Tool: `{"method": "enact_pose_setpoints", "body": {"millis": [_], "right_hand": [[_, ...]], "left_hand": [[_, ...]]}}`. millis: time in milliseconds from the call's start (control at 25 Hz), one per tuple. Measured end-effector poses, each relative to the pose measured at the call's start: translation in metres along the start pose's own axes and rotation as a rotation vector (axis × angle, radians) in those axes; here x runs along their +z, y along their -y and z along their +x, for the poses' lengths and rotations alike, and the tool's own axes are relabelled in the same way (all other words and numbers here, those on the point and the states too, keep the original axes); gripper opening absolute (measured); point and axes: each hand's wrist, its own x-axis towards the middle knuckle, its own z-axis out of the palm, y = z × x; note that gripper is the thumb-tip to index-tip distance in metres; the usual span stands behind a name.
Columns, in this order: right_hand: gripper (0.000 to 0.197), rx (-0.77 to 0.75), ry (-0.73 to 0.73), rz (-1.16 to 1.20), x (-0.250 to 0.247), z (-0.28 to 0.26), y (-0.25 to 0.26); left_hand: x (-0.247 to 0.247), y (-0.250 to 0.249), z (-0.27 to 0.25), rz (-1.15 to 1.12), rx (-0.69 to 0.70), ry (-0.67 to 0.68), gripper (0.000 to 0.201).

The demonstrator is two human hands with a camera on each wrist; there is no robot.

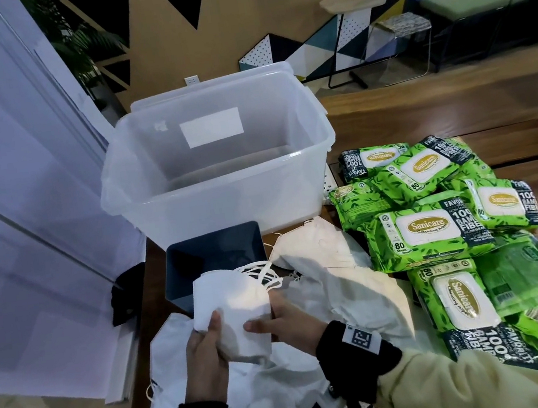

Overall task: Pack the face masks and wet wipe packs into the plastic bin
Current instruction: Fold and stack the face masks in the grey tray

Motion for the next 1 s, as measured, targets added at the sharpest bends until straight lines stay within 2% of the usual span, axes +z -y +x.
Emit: {"method": "enact_pose_setpoints", "body": {"millis": [80, 160, 240, 320, 400, 440, 520, 560, 600, 680, 800, 880, 1000], "right_hand": [[0.041, 0.038, 0.070, -0.203, -0.007, 0.001, 0.011], [0.032, 0.006, 0.045, -0.578, -0.030, 0.000, 0.023], [0.037, -0.008, -0.199, -0.986, -0.069, -0.006, 0.027], [0.038, 0.094, -0.406, -1.405, -0.108, -0.022, 0.017], [0.038, 0.199, -0.571, -1.623, -0.125, -0.040, -0.001], [0.043, 0.237, -0.606, -1.637, -0.124, -0.046, -0.009], [0.060, 0.217, -0.689, -1.661, -0.122, -0.055, -0.024], [0.066, 0.286, -0.696, -1.609, -0.120, -0.059, -0.029], [0.070, 0.342, -0.714, -1.563, -0.120, -0.062, -0.035], [0.072, 0.354, -0.751, -1.525, -0.124, -0.066, -0.041], [0.060, 0.147, -0.763, -1.356, -0.119, -0.071, -0.034], [0.051, -0.055, -0.801, -1.046, -0.118, -0.075, -0.021], [0.031, -0.301, -0.813, -0.603, -0.111, -0.085, 0.017]], "left_hand": [[-0.001, -0.002, 0.004, 0.001, 0.009, -0.009, 0.026], [-0.005, -0.009, 0.007, 0.000, 0.014, -0.038, 0.018], [-0.012, -0.015, 0.011, -0.015, 0.013, -0.041, 0.014], [-0.018, -0.019, 0.009, -0.035, 0.006, -0.013, 0.015], [-0.020, -0.019, 0.007, -0.030, 0.008, 0.004, 0.020], [-0.021, -0.017, 0.007, -0.025, 0.014, 0.005, 0.020], [-0.020, -0.012, 0.007, -0.027, 0.020, 0.006, 0.018], [-0.019, -0.011, 0.006, -0.029, 0.020, 0.006, 0.018], [-0.018, -0.011, 0.006, -0.030, 0.025, 0.016, 0.020], [-0.016, -0.013, 0.004, -0.019, 0.031, 0.025, 0.030], [-0.020, -0.015, 0.004, -0.002, 0.043, 0.011, 0.043], [-0.024, -0.016, 0.003, 0.029, 0.063, 0.015, 0.048], [-0.028, -0.014, 0.001, 0.103, 0.089, 0.034, 0.035]]}}
